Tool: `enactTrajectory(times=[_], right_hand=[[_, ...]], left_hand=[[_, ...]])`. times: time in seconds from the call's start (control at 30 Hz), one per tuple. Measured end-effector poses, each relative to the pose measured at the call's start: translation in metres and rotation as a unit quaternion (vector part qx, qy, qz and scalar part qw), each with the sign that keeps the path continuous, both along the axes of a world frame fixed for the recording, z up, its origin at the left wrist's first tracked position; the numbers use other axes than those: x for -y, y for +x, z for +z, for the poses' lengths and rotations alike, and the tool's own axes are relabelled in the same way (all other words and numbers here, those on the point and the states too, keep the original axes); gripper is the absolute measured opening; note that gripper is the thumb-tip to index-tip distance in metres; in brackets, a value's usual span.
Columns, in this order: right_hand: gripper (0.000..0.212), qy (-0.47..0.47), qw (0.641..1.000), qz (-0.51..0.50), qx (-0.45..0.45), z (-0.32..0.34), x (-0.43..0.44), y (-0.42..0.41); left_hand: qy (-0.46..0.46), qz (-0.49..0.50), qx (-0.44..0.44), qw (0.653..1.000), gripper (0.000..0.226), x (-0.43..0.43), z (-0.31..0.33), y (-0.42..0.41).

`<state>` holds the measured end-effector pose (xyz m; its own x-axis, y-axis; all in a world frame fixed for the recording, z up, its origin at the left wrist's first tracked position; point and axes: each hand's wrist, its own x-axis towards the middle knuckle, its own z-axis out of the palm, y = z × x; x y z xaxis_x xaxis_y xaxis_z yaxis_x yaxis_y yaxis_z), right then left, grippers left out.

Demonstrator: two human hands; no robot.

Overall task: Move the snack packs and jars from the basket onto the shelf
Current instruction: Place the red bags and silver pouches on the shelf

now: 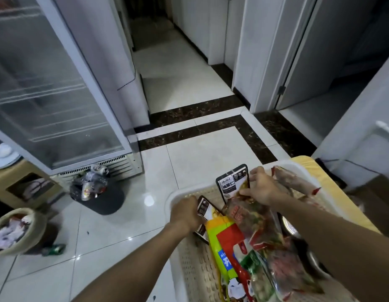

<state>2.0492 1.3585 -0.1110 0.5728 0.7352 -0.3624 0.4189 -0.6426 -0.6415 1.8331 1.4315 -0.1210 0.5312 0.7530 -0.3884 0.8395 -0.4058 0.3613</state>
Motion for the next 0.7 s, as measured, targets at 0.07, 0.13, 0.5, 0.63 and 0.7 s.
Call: enactTrajectory(times=[0.07, 0.13, 0.5, 0.63, 0.7], right_hand=[[0.061, 0.008, 1.0, -0.003, -0.011, 0.001, -0.001, -0.003], [0.054, 0.02, 1.0, 0.008, -0.021, -0.004, -0.003, -0.007], [0.029, 0.104, 0.992, 0.044, -0.06, -0.012, 0.014, -0.02], [0.026, 0.163, 0.983, 0.021, -0.085, 0.013, 0.022, -0.02], [0.022, 0.19, 0.977, 0.009, -0.1, 0.033, 0.028, -0.018]], left_hand=[[-0.061, 0.058, 0.089, 0.992, 0.027, -0.002, -0.001, 0.002], [-0.101, 0.121, 0.183, 0.97, 0.02, 0.003, -0.001, 0.003], [-0.307, 0.378, 0.402, 0.776, 0.018, 0.051, -0.028, -0.002], [-0.268, 0.326, 0.445, 0.789, 0.021, 0.048, -0.016, -0.002], [-0.214, 0.305, 0.471, 0.8, 0.019, 0.043, -0.002, -0.003]])
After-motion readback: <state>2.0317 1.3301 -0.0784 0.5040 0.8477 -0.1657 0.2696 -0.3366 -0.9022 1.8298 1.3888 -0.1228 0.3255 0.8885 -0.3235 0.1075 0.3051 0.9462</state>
